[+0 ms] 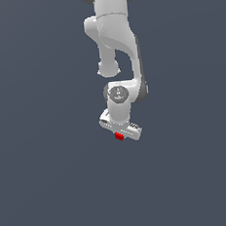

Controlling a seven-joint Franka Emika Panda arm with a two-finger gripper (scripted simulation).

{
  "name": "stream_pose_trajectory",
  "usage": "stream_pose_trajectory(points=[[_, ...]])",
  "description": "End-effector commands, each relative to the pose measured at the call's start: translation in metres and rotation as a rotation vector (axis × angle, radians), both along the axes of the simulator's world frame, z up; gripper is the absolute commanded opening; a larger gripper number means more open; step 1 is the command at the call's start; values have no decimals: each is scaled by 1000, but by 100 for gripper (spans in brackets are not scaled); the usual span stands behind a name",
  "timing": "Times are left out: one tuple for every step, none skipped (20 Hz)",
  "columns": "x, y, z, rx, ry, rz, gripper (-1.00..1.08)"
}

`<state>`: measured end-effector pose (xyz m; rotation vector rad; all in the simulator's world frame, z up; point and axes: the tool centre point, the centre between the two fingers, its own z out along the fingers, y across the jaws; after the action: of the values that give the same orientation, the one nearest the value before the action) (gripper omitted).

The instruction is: Pick up the red cube and move it to a goal position.

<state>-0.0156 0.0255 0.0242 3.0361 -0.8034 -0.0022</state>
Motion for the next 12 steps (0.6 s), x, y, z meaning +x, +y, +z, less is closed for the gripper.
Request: stream_pose_trajectory(points=[[2, -2, 8, 0, -2, 0, -100], [3, -3, 12, 0, -2, 0, -100], [4, -5, 17, 0, -2, 0, -100], [5, -6, 22, 0, -2, 0, -100], [6, -8, 28, 0, -2, 0, -100], [7, -10, 35, 0, -2, 0, -100], [8, -12, 42, 0, -2, 0, -100], [10, -14, 50, 0, -2, 0, -100], [12, -17, 58, 0, -2, -1, -100], [13, -19, 66, 0, -2, -1, -100], [15, -22, 76, 0, -2, -1, -100], [17, -25, 85, 0, -2, -1, -100]])
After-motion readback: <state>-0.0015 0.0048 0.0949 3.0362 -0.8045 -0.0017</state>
